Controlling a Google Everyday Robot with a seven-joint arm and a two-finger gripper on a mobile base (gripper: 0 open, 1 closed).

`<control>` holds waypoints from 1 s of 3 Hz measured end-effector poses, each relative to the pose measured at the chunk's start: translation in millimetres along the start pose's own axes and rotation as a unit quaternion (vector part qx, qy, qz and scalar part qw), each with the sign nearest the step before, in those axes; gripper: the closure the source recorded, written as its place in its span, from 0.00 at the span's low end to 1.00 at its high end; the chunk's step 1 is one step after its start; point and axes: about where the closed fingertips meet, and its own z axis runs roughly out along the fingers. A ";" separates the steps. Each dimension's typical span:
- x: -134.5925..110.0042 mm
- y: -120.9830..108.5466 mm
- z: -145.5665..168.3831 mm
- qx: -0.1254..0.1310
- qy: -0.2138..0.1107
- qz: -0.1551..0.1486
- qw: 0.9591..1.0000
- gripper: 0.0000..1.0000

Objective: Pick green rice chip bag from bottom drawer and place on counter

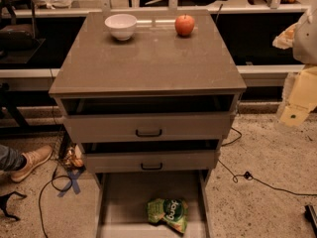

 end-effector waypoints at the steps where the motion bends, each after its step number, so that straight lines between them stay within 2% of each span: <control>1: 0.0 0.0 0.0 0.000 0.000 0.000 1.000 0.00; 2: 2.1 0.6 2.5 0.000 -0.010 0.004 1.000 0.00; 3: 7.5 18.4 53.8 -0.044 -0.049 0.037 0.997 0.00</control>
Offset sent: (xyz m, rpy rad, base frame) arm -0.0010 -0.0052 -0.0130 0.0506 0.0143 -0.0040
